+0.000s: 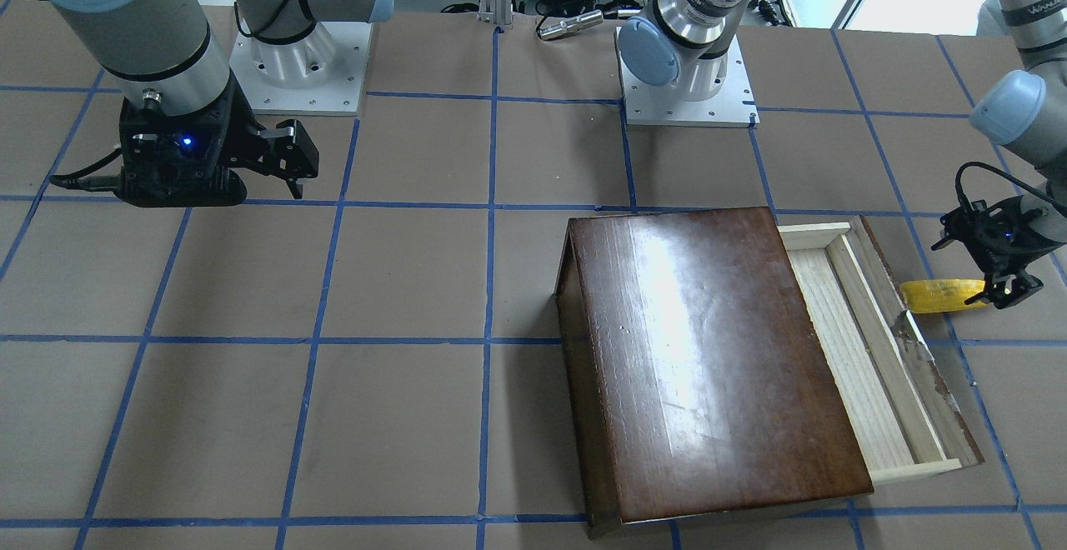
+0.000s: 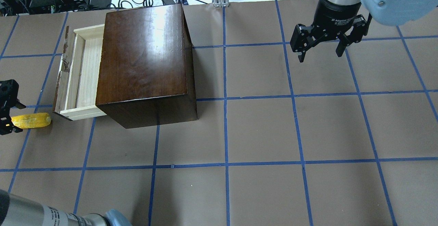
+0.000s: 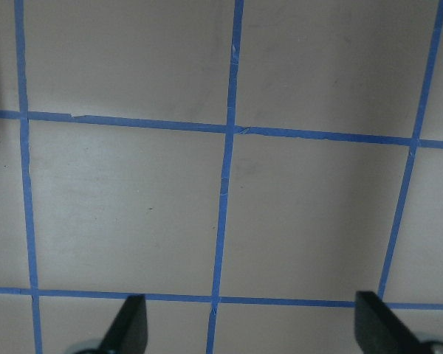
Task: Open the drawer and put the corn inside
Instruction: 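Move the left gripper down over the yellow corn cob, then close the left gripper on the corn cob's tip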
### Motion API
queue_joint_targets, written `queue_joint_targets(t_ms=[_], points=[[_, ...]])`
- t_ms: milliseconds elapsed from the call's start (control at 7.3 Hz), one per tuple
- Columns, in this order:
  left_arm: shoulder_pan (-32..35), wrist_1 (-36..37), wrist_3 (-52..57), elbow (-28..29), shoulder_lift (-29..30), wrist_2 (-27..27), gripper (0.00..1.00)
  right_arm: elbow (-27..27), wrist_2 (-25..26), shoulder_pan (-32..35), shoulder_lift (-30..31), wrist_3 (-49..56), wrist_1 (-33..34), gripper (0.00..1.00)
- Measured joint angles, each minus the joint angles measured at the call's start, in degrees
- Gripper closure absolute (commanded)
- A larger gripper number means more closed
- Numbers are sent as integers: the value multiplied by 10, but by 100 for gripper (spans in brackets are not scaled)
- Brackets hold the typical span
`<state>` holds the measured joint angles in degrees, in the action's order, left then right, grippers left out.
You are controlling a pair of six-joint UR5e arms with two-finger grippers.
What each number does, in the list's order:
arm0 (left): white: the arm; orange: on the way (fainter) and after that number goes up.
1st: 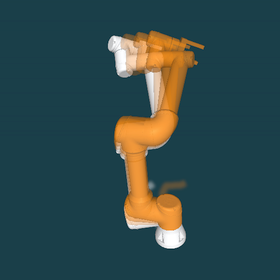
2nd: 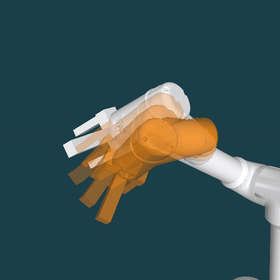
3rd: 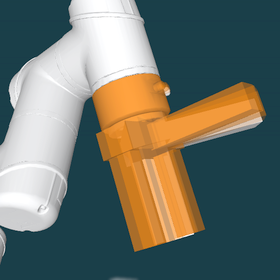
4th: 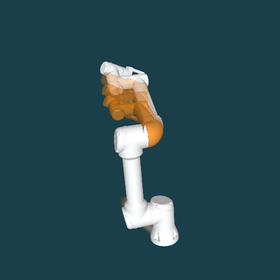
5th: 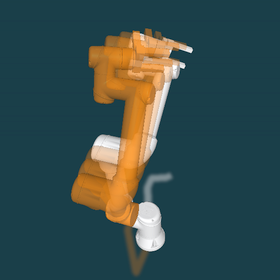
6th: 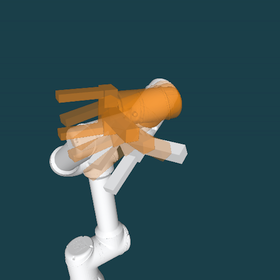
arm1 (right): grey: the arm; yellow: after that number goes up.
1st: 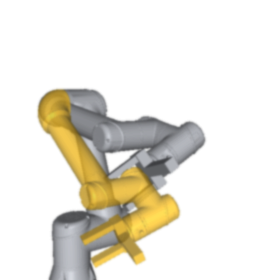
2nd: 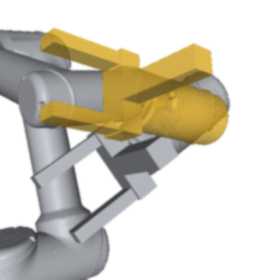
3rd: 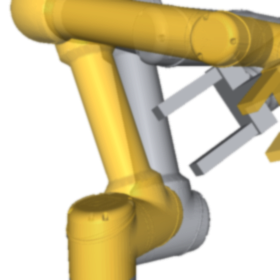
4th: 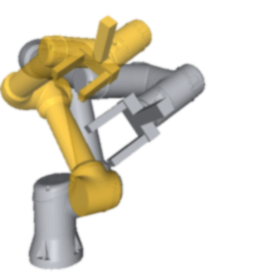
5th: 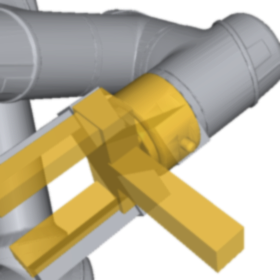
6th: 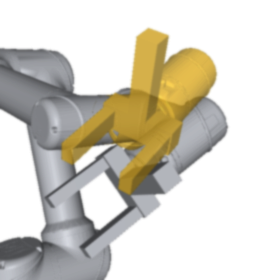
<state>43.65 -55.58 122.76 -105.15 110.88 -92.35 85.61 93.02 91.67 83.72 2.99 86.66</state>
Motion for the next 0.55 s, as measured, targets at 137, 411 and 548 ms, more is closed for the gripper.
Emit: queue_joint_targets(t_ms=[137, 411, 548], points=[[1, 15, 11, -2, 7, 2, 0, 0, 0, 0, 0, 0, 0, 0], [2, 32, 30, -4, 21, 5, 0, 0, 0, 0, 0, 0, 0, 0], [1, 41, 38, -5, 28, 5, 0, 0, 0, 0, 0, 0, 0, 0]])
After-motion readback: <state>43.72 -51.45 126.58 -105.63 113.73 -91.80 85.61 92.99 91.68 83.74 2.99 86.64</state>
